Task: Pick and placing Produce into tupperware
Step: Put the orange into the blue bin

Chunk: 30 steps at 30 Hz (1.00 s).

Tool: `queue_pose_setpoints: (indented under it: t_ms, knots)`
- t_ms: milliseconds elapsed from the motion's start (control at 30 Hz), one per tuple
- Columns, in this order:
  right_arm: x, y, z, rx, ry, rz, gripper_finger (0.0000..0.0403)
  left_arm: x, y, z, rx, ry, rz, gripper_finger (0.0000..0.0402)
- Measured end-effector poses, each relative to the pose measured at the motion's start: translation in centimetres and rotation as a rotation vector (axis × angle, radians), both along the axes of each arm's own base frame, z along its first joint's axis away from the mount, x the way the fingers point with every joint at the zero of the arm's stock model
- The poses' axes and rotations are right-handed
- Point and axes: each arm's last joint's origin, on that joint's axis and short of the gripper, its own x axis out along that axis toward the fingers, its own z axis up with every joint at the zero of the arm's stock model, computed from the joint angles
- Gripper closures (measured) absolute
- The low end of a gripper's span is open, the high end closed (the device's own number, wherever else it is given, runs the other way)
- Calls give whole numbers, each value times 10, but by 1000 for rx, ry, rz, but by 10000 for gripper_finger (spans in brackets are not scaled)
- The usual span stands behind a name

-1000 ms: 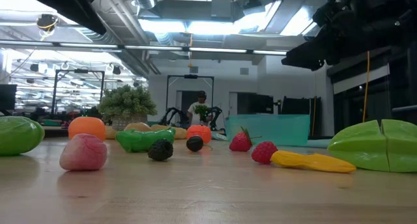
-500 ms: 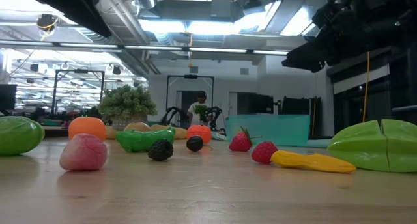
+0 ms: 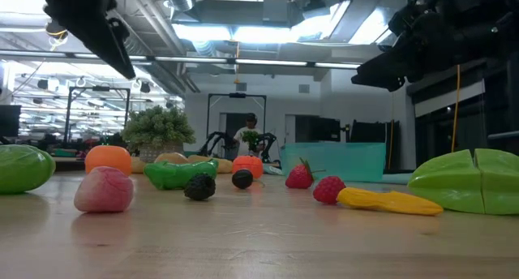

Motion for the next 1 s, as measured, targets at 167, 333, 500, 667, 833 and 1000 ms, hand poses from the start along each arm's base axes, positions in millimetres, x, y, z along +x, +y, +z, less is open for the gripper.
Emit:
queue_pose_setpoints:
  t_ms: [167, 333, 500, 667, 833, 1000]
  knots:
    - [0, 0, 0, 0, 1, 0, 171, 0, 14, -17, -59, 56, 61, 138]
    - [0, 0, 0, -1, 1, 0, 171, -3, 23, -32, -77, 98, 104, 138]
    - [0, 0, 0, -1, 1, 0, 171, 0, 24, -42, -141, 58, 99, 138]
    - [0, 0, 0, -1, 1, 0, 171, -1, 24, -57, -151, 49, 98, 138]
    - [0, 0, 0, 0, 5, 0, 171, 0, 24, -71, -140, 89, 104, 138]
    - [0, 0, -1, 0, 5, 0, 171, 5, 23, -81, -124, 136, 108, 138]
